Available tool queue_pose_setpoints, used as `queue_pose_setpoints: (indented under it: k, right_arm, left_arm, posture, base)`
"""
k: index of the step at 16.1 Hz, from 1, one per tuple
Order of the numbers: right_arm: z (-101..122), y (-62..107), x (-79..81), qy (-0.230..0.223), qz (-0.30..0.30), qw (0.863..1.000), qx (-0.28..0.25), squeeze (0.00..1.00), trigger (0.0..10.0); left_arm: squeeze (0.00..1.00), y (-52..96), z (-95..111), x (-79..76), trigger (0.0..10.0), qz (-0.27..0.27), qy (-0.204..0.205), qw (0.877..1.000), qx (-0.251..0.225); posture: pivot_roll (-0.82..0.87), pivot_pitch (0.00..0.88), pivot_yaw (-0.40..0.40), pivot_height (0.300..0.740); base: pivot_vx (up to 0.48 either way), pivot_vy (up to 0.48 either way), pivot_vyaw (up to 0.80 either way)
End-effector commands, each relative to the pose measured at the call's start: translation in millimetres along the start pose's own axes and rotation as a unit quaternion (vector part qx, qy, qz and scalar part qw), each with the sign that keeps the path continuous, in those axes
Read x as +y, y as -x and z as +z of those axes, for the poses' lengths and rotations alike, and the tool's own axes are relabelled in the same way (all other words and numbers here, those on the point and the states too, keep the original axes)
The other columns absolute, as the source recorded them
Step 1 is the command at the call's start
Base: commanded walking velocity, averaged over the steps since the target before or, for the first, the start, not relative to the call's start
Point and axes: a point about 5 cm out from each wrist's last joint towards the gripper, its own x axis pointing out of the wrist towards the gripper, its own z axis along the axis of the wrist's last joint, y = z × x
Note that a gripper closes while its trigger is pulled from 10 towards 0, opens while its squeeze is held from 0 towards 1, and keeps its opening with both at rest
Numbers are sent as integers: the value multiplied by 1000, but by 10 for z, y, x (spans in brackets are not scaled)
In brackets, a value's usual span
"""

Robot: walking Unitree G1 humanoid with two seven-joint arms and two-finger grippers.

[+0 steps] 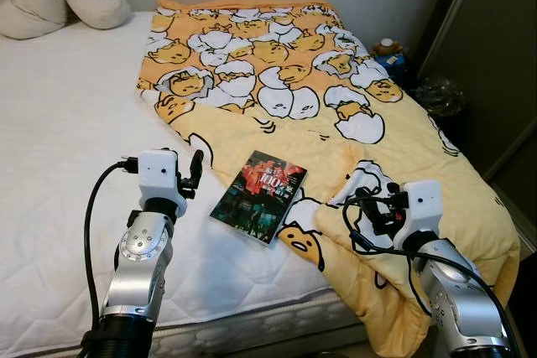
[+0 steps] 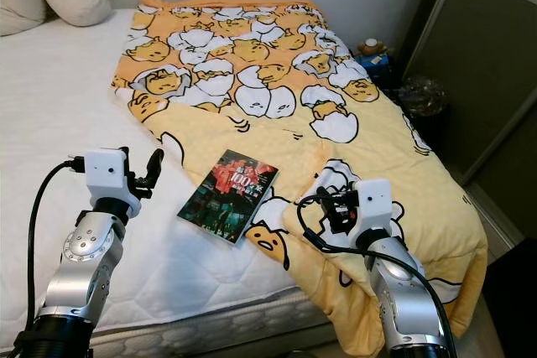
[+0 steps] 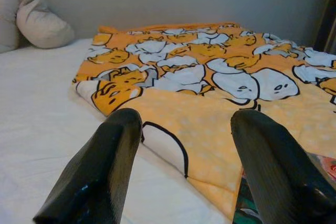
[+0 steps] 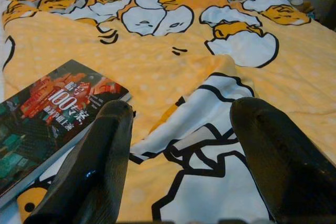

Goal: Clean up the room

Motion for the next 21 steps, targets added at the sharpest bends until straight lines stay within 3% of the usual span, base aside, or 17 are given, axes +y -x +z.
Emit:
queue_pose_setpoints:
  k: [1, 4, 6, 7, 9, 10, 12, 13, 14, 15, 18, 21]
  right_arm:
    - [80, 11, -20, 2, -4, 1000, -13, 0, 10000]
    - [103, 23, -9, -6, 4, 1000, -20, 0, 10000]
    - [108, 34, -11, -11, 15, 1000, -17, 0, 10000]
    - [111, 36, -10, -11, 17, 1000, -16, 0, 10000]
    - [121, 64, -46, 5, 20, 1000, -11, 0, 10000]
    - [131, 82, -55, 7, 19, 1000, -12, 0, 10000]
    - [181, 227, -121, 18, 14, 1000, -11, 0, 10000]
    - [182, 248, -132, 19, 13, 1000, -10, 0, 10000]
    - [176, 318, -158, 21, 11, 1000, -5, 0, 10000]
    - [180, 343, -161, 20, 11, 1000, -4, 0, 10000]
    - [207, 380, -133, 20, 15, 1000, 0, 0, 10000]
    - [190, 414, -84, 28, 30, 999, 12, 0, 10000]
  left_arm:
    - [0, -27, -29, -2, 10000, -6, -2, 1000, 14]
    - [0, -127, -150, -4, 10000, -20, 14, 999, 46]
    - [0, -342, -157, 31, 10000, -61, 100, 992, 52]
    - [0, -381, -163, 47, 10000, -67, 110, 990, 57]
    - [0, -559, -210, 31, 10000, -120, 52, 984, 118]
    - [0, -580, -213, 13, 10000, -127, 45, 982, 131]
    - [0, -718, -84, -386, 10000, -217, 84, 962, 146]
    - [0, -724, -71, -450, 10000, -230, 85, 959, 145]
    - [0, -705, -68, -712, 10000, -281, 88, 944, 147]
    - [0, -662, -105, -862, 10000, -307, 78, 936, 155]
    - [0, -498, -296, -1091, 10000, -362, 22, 911, 196]
    - [0, -439, -402, -1130, 10000, -345, 6, 912, 221]
  posture:
    - [-113, 0, 11, 740]
    - [-125, 0, 16, 740]
    - [-142, 0, 15, 740]
    - [-146, 0, 16, 740]
    - [-188, 0, 38, 740]
    - [-210, 0, 49, 740]
    - [-276, 22, 59, 740]
    - [-278, 28, 56, 740]
    - [-293, 47, 49, 740]
    - [-297, 52, 51, 740]
    - [-306, 71, 50, 740]
    - [-310, 86, 41, 740]
  base:
    - [0, 0, 0]
    - [0, 0, 0]
    - [0, 0, 0]
    - [0, 0, 0]
    - [0, 0, 0]
    - [0, 0, 0]
    - [0, 0, 0]
    - [0, 0, 0]
    - [0, 0, 0]
    - [0, 0, 0]
    - [0, 0, 0]
    - [0, 0, 0]
